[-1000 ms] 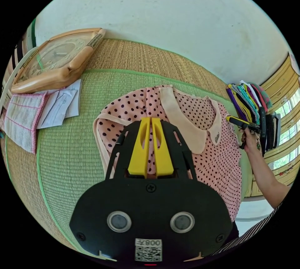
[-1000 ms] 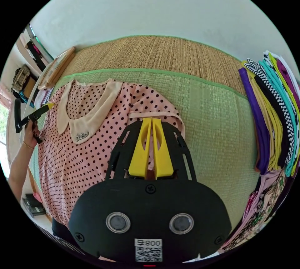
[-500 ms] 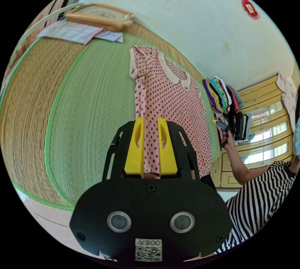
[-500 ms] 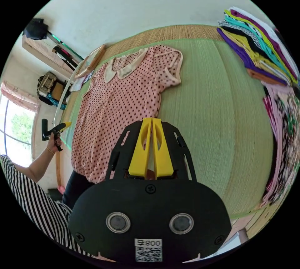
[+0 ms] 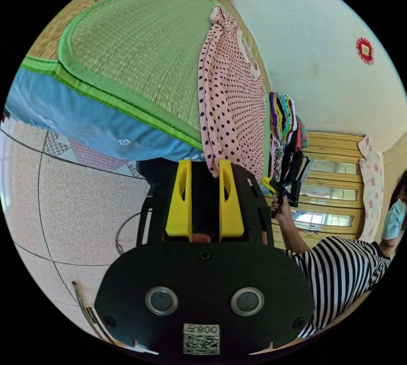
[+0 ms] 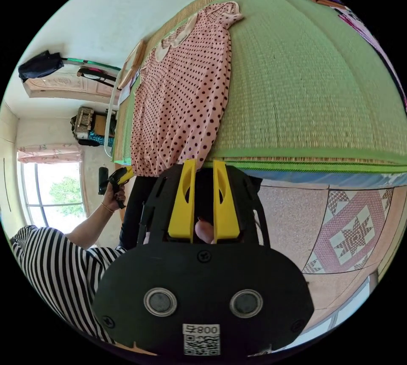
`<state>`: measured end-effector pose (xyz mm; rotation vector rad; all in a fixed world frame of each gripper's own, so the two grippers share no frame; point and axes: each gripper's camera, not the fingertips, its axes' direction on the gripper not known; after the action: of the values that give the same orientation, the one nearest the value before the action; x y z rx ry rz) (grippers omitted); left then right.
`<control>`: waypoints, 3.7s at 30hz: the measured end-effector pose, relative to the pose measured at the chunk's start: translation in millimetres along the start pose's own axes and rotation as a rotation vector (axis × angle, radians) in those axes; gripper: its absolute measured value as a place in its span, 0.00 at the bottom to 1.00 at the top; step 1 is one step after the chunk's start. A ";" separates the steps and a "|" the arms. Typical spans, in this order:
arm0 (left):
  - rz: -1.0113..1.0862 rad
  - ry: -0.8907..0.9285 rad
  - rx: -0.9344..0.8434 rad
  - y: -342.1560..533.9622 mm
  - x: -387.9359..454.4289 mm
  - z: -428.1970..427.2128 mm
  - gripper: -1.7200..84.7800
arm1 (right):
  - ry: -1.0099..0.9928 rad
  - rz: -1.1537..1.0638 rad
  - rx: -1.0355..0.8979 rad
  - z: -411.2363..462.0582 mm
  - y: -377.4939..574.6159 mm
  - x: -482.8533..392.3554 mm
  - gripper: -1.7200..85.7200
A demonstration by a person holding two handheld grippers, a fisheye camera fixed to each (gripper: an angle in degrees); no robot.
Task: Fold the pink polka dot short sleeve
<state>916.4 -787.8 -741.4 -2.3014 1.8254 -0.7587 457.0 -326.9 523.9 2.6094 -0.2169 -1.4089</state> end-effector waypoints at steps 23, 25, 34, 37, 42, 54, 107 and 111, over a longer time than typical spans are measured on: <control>0.104 0.071 0.142 6.9 54.7 -92.0 0.06 | -0.134 -0.066 0.014 -41.6 -116.2 -19.2 0.02; 0.103 0.060 0.142 5.7 58.4 -92.0 0.08 | -0.152 -0.053 0.018 -40.4 -137.6 -21.4 0.02; 0.180 -0.061 0.061 -1.2 100.1 -91.8 0.12 | -0.082 -0.056 -0.053 -24.5 -194.3 -34.8 0.03; 0.248 -0.136 0.009 -3.5 125.5 -85.6 0.13 | -0.103 -0.042 -0.061 -19.4 -193.8 -29.0 0.03; 0.328 -0.306 -0.073 -21.9 172.0 -55.7 0.13 | -0.111 -0.039 -0.070 -16.3 -188.3 -26.9 0.02; 0.358 -0.442 -0.033 -10.1 212.9 -84.7 0.04 | -0.143 -0.036 -0.048 -34.0 -167.6 -17.5 0.02; 0.271 -0.415 -0.103 -162.9 225.3 -170.0 0.02 | 0.260 -0.166 -0.081 48.7 -104.9 -69.5 0.02; 0.217 -0.358 -0.099 -188.2 228.0 -181.2 0.02 | 0.213 -0.176 -0.056 51.8 -87.1 -63.7 0.02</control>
<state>1037.3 -910.7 -440.5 -2.0762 1.9292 -0.2135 383.1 -232.9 529.0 2.7618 0.0808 -1.1534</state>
